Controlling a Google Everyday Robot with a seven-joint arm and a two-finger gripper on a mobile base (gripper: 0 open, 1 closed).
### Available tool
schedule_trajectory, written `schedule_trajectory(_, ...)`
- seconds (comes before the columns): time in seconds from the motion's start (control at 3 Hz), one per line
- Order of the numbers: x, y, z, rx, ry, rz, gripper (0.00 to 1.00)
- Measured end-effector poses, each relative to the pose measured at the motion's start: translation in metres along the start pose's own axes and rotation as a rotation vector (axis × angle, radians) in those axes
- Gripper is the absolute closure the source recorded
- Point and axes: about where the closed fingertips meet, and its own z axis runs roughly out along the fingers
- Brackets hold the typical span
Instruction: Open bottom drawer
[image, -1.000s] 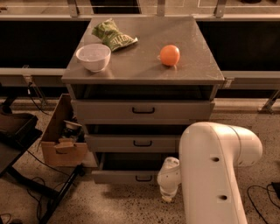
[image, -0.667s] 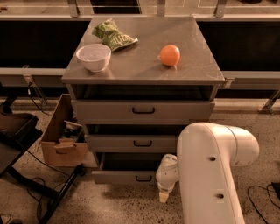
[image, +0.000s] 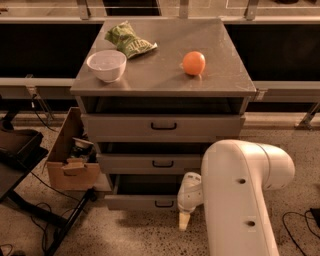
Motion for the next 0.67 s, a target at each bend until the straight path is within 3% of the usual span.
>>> schedule_trajectory(0.33, -0.007, -0.013, 0.018, 0.003, -0.010, -0.027, 0.00)
schedule_trajectory(0.67, -0.014, -0.030, 0.048, -0.030, -0.012, -0.016, 0.00)
